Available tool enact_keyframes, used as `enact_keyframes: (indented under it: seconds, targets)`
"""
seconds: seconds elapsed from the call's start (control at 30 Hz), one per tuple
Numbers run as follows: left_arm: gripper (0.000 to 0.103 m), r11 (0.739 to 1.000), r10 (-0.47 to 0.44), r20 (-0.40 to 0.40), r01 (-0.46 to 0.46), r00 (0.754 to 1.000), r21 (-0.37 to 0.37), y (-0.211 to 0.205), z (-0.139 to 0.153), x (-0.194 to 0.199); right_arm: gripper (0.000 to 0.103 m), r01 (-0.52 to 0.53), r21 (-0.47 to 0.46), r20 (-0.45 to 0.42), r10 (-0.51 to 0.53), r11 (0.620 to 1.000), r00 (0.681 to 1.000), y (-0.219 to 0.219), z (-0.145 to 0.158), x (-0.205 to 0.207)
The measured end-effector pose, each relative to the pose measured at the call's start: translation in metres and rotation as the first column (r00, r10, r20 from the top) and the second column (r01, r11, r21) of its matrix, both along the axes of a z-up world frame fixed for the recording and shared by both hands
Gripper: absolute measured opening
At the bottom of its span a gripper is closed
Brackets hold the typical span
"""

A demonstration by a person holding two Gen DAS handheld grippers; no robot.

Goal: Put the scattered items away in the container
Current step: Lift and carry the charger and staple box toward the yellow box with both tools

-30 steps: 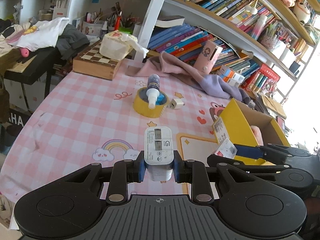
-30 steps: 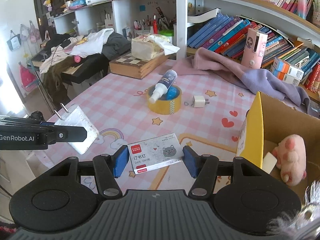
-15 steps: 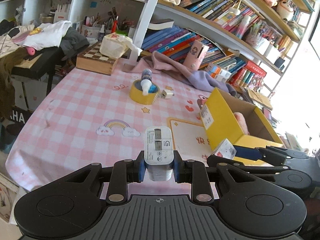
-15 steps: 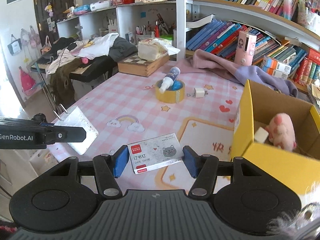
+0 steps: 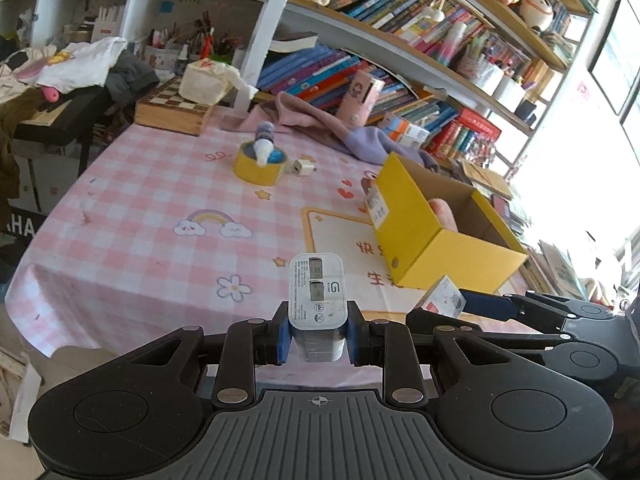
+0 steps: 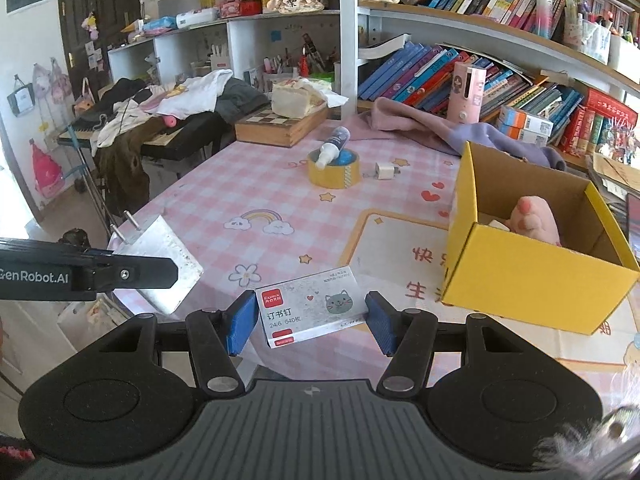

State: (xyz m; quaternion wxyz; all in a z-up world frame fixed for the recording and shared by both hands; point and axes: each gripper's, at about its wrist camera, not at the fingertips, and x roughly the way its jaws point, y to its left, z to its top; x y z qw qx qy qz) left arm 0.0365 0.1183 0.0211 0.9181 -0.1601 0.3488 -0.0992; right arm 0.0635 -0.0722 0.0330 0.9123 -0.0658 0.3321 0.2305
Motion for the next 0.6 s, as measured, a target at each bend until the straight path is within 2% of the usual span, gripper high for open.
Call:
enact_keyframes:
  seconds: [0.3, 0.6]
  targets:
    - [0.025, 0.996, -0.091, -0.013, 0.091, 0.996, -0.011, -0.022, -0.004, 0.002, 0.057, 0.091, -0.01, -0.019, -0.092, 0.996, 0.996, -0.024, -0.004, -0.014]
    - [0.025, 0.98, -0.196, -0.016, 0.196, 0.981, -0.022, -0.049, -0.007, 0.006, 0.057, 0.192, -0.021, -0.024, -0.193, 0.981, 0.981, -0.053, -0.005, -0.03]
